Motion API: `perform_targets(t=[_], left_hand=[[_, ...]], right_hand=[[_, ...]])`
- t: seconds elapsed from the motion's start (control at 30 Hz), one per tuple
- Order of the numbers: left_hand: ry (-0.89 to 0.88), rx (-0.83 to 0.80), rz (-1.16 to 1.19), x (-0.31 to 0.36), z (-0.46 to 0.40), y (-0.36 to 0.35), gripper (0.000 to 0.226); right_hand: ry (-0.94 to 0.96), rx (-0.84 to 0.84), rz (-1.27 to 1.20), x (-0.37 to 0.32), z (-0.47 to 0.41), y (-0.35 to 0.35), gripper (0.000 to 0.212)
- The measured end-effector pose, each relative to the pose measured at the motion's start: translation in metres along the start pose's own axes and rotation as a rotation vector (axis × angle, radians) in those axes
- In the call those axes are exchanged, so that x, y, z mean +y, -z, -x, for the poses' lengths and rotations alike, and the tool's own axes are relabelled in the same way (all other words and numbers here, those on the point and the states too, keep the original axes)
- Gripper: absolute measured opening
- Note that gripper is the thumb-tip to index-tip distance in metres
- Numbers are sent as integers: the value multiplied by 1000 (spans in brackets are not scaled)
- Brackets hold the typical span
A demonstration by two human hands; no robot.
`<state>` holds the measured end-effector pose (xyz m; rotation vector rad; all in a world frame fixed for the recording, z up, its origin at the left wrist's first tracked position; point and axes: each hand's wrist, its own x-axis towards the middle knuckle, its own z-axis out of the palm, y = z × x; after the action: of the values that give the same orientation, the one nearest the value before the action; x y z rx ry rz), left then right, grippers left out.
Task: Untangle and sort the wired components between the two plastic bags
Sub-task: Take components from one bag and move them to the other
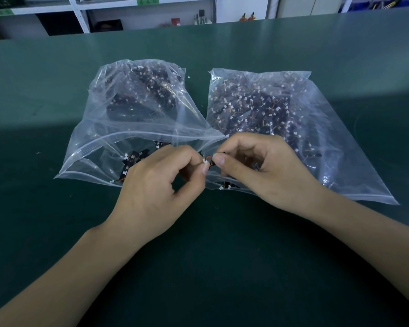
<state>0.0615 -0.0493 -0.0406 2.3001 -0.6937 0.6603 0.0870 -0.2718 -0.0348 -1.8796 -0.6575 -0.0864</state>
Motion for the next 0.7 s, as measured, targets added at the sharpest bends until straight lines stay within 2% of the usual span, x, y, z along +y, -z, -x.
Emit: perform_targets(t=[0.1, 0.2, 0.27, 0.53, 0.7], left_hand=[[-6, 47, -4, -2, -1, 1, 15], [1, 137, 7, -5, -2, 4, 9], [-9, 155, 15, -5, -3, 5, 8], [-32, 33, 45, -4, -2, 3, 7], [-36, 55, 55, -3, -2, 4, 8]], right_hand=[[33, -10, 55, 0, -1, 2, 7], [109, -72, 274, 1, -1, 4, 29], [134, -104, 377, 3, -2, 4, 32], [162, 0, 379, 6, -2, 5, 30], [191, 8, 408, 5, -3, 4, 26]])
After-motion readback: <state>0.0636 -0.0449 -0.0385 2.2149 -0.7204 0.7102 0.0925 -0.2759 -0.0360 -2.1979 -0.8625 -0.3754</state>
